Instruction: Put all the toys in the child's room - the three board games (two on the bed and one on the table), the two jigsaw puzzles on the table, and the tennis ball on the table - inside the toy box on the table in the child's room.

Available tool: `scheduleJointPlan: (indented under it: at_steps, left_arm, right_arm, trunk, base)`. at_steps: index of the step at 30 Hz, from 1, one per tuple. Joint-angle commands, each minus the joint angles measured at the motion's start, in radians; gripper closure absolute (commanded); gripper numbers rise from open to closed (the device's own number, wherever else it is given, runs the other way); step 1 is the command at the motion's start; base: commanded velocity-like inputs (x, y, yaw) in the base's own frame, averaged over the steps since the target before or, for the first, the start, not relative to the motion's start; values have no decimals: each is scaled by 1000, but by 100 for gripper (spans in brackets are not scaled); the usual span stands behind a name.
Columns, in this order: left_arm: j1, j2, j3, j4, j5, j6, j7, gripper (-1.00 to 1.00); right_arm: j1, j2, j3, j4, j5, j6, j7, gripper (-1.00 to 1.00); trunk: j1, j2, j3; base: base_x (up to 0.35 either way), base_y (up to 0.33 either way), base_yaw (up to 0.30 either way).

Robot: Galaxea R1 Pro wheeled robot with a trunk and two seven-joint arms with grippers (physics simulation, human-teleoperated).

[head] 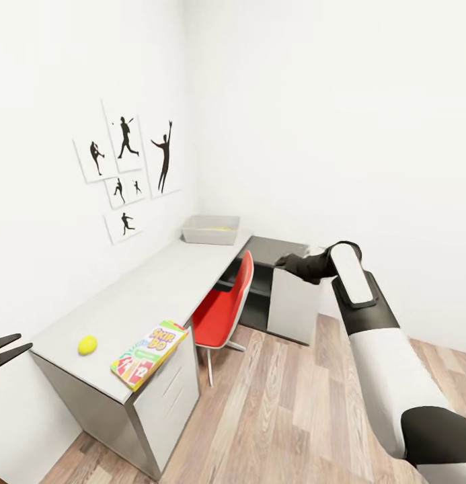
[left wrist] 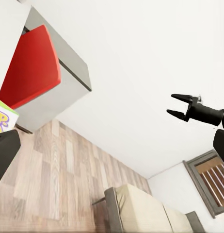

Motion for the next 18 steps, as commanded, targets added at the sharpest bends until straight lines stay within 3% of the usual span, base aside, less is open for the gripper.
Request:
scheduleJointPlan:
  at_steps: [1, 5, 11, 16, 18]
  left_arm:
    - [-1, 0, 0, 0, -1, 11, -4, -100]
    - [-1, 0, 0, 0, -1, 11, -4, -100]
    - [-1, 0, 0, 0, -1, 11, -4, -100]
    - [-1, -1, 0, 0, -1, 11, -4, -100]
    - [-1, -1, -1, 0, -1, 11, -4, -100]
  right_arm:
    - [23, 0, 0, 4, -9, 0, -10, -100]
    - [100, 1, 0, 12, -9, -9, -9, -100]
    - [309, 2, -1, 23, -15, -157, 6, -100]
    - [362, 10, 6, 43, -11, -288, 8, -100]
    - [390, 14, 38, 62, -7, -331, 11, -100]
  trunk:
    - [0, -2, -2]
    - [0, -2, -1]
    - [0, -2, -7]
    - [0, -2, -14]
    - [0, -2, -16]
  base:
    - [-138, 66, -101]
    - [-51, 24, -37]
    - [-7, 3, -5]
    - [0, 0, 0]
    - [0, 0, 0]
